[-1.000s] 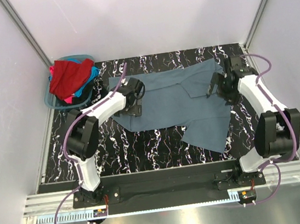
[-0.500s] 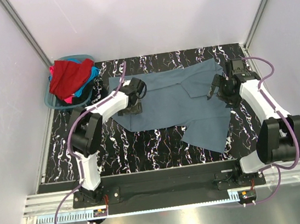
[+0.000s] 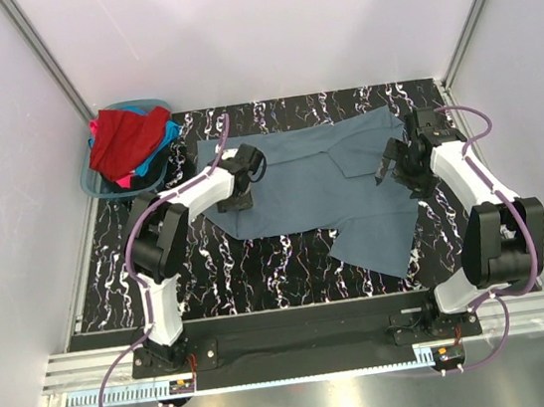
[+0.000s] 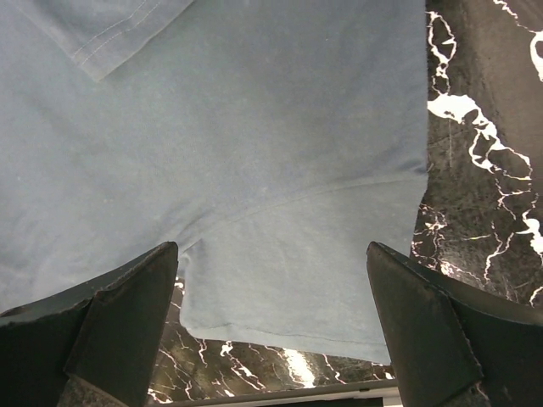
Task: Fold and stack the t-shirts
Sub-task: Fold the tshirt
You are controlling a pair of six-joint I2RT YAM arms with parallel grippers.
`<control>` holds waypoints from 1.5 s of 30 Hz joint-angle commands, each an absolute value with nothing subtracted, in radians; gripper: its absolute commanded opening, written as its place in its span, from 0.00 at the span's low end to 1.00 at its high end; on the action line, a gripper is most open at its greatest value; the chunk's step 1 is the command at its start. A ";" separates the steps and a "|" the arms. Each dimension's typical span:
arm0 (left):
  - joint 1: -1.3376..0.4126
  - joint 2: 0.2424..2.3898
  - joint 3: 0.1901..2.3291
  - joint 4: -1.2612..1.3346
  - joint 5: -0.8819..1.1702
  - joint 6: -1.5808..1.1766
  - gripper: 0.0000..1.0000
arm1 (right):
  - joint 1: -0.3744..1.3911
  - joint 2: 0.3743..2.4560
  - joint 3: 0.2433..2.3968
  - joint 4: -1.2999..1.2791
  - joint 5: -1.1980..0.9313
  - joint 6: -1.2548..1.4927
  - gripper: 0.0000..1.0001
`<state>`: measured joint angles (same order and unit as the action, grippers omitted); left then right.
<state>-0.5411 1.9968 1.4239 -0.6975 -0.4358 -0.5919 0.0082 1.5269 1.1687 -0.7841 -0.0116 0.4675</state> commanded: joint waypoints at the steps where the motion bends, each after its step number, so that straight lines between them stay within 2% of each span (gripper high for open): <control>1: -0.534 2.002 1.408 -0.673 -0.469 -0.617 0.47 | 0.012 1.508 1.184 -0.801 0.035 0.460 1.00; 3: -0.535 2.002 1.399 -0.667 -0.463 -0.624 0.46 | 0.012 1.505 1.180 -0.821 0.057 0.472 1.00; 4: -0.535 2.000 1.396 -0.664 -0.463 -0.626 0.41 | 0.011 1.503 1.177 -0.827 0.061 0.476 1.00; 7: -0.534 1.985 1.384 -0.657 -0.474 -0.634 0.35 | 0.011 1.491 1.164 -0.870 0.087 0.508 1.00; 10: -0.534 1.959 1.362 -0.641 -0.489 -0.646 0.15 | 0.012 1.453 1.147 -0.919 0.091 0.540 1.00; 11: -0.534 1.951 1.350 -0.637 -0.489 -0.655 0.00 | 0.011 1.442 1.137 -0.934 0.086 0.546 1.00; 19: -0.534 1.838 1.286 -0.586 -0.457 -0.726 0.00 | 0.011 1.307 0.954 -1.110 0.051 0.627 1.00; 23: -0.531 1.778 1.252 -0.568 -0.465 -0.765 0.00 | 0.011 1.273 0.897 -1.149 -0.049 0.721 0.95; 29: -0.519 1.741 1.201 -0.543 -0.476 -0.807 0.00 | 0.011 1.374 0.885 -1.155 -0.100 0.706 0.86; 36: -0.488 1.681 1.151 -0.525 -0.439 -0.802 0.00 | 0.014 1.463 0.916 -1.158 -0.060 0.716 0.79; 37: -0.485 1.672 1.141 -0.522 -0.437 -0.799 0.00 | 0.017 1.480 0.920 -1.163 -0.057 0.719 0.76; 42: -0.477 1.649 1.115 -0.503 -0.427 -0.787 0.00 | 0.032 1.482 0.882 -1.102 -0.113 0.825 0.73; 45: -0.463 1.646 1.103 -0.486 -0.408 -0.778 0.00 | 0.038 1.333 0.763 -0.953 -0.111 0.978 0.73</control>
